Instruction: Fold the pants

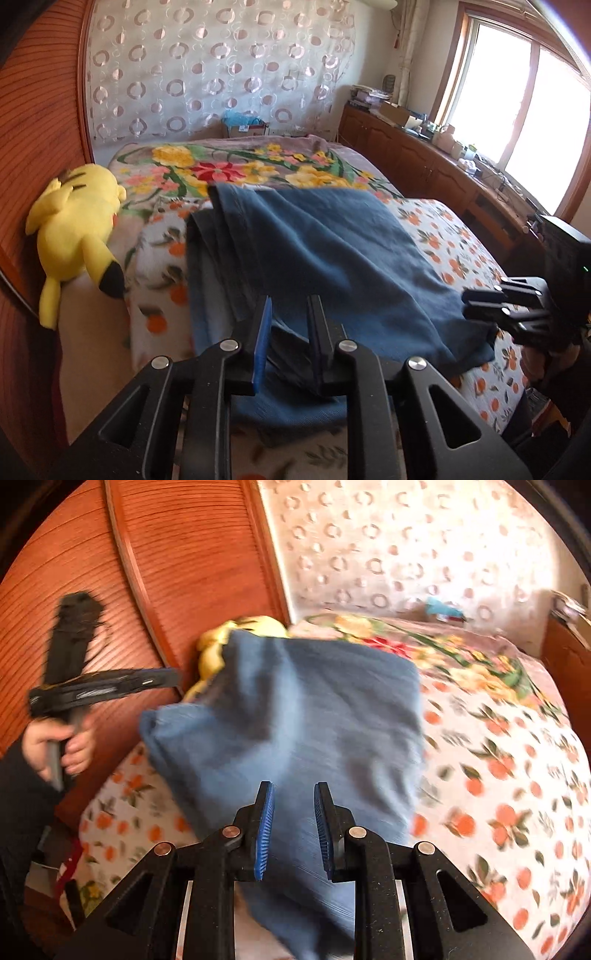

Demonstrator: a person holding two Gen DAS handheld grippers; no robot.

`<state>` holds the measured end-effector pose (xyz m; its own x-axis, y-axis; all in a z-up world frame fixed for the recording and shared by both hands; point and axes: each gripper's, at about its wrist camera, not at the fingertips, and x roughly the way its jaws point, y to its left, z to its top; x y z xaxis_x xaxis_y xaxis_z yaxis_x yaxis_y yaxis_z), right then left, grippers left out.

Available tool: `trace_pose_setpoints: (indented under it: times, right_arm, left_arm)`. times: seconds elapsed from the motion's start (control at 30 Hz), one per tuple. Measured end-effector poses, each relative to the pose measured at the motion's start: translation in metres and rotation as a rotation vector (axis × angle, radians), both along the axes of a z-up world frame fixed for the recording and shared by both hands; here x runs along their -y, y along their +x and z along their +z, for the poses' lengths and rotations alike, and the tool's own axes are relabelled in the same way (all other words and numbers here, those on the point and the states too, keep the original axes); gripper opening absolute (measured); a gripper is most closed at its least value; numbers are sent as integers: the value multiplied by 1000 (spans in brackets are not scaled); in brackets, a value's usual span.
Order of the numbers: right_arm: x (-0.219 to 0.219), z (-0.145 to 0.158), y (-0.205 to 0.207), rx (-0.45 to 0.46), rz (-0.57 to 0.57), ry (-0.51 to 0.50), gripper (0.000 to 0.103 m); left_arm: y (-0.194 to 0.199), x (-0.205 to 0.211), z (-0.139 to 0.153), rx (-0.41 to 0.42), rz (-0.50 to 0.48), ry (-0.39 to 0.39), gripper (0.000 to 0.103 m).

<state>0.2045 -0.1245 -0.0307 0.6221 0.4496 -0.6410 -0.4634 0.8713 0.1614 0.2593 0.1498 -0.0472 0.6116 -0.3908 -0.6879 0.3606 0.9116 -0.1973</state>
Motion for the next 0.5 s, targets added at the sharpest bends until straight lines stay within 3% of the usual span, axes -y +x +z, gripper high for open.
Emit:
trace_pose_setpoints:
  times: [0.43,0.5]
  right_arm:
    - [3,-29,8,-68,-33,0,23]
    - [3,-31,12,-69,-38,5,23]
  left_arm:
    - [-19,24,-35,-57,47,78,26]
    - [-24,23,-33,-39,54,84,19]
